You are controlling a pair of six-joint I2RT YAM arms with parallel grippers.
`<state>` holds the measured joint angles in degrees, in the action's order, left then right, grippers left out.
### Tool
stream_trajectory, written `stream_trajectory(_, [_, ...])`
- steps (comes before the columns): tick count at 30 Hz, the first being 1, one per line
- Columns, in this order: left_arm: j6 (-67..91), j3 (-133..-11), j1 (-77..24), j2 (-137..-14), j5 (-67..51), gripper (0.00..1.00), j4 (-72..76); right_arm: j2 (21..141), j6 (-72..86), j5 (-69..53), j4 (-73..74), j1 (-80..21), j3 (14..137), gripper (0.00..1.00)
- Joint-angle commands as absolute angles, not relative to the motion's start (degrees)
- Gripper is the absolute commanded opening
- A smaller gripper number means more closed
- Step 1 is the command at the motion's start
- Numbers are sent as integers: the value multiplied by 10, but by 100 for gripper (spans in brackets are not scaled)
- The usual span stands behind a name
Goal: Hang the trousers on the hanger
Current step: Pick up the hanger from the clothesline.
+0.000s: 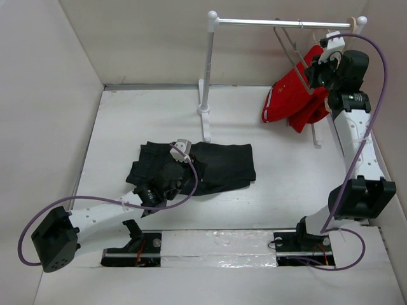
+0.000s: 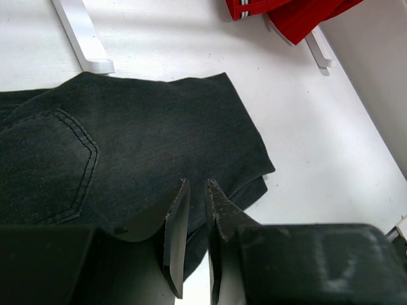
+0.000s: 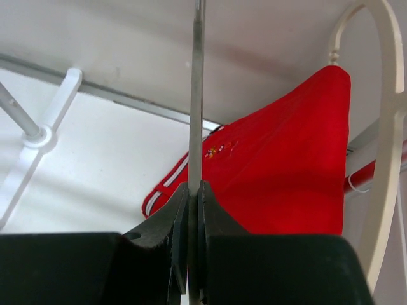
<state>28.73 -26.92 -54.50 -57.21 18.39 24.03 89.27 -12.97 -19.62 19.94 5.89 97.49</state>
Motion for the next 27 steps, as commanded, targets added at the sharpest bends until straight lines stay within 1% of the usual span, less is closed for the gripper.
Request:
stream_trajectory(1, [282, -279, -542, -570, 190, 14, 257, 826, -93, -162, 102, 42, 948, 0])
stream_trajectory(3, [287, -281, -542, -569, 203, 21, 247, 799, -84, -155, 83, 42, 920, 0])
stream_trajectory(4, [287, -279, -542, -567, 206, 29, 247, 790, -79, -150, 66, 37, 911, 0])
stream_trajectory(5, [287, -277, -542, -566, 208, 32, 251, 783, -79, -146, 56, 37, 902, 0])
stream_trajectory(7, [288, -277, -542, -568, 207, 37, 253, 768, -74, -127, 38, 37, 879, 0])
stream_trajectory(9, [288, -278, -542, -567, 201, 39, 252, 771, -73, -131, 52, 37, 881, 0])
stream_trajectory(10, [288, -276, -542, -565, 200, 42, 253, 771, -78, -133, 65, 37, 879, 0])
stream_trajectory(13, [286, -274, -542, -566, 193, 46, 258, 759, -81, -121, 64, 37, 849, 0])
stream_trajectory(17, [284, -270, -542, -563, 178, 47, 273, 740, -85, -120, 68, 37, 814, 0])
stream_trajectory(20, [282, -267, -542, -565, 177, 47, 279, 726, -85, -111, 46, 37, 752, 0])
stream_trajectory(24, [278, -264, -542, -575, 164, 47, 297, 699, -87, -116, 33, 37, 703, 0])
stream_trajectory(25, [277, -266, -542, -581, 163, 44, 298, 690, -85, -118, 25, 32, 692, 0])
stream_trajectory(27, [274, -268, -542, -587, 154, 33, 307, 653, -78, -116, 22, 18, 651, 0])
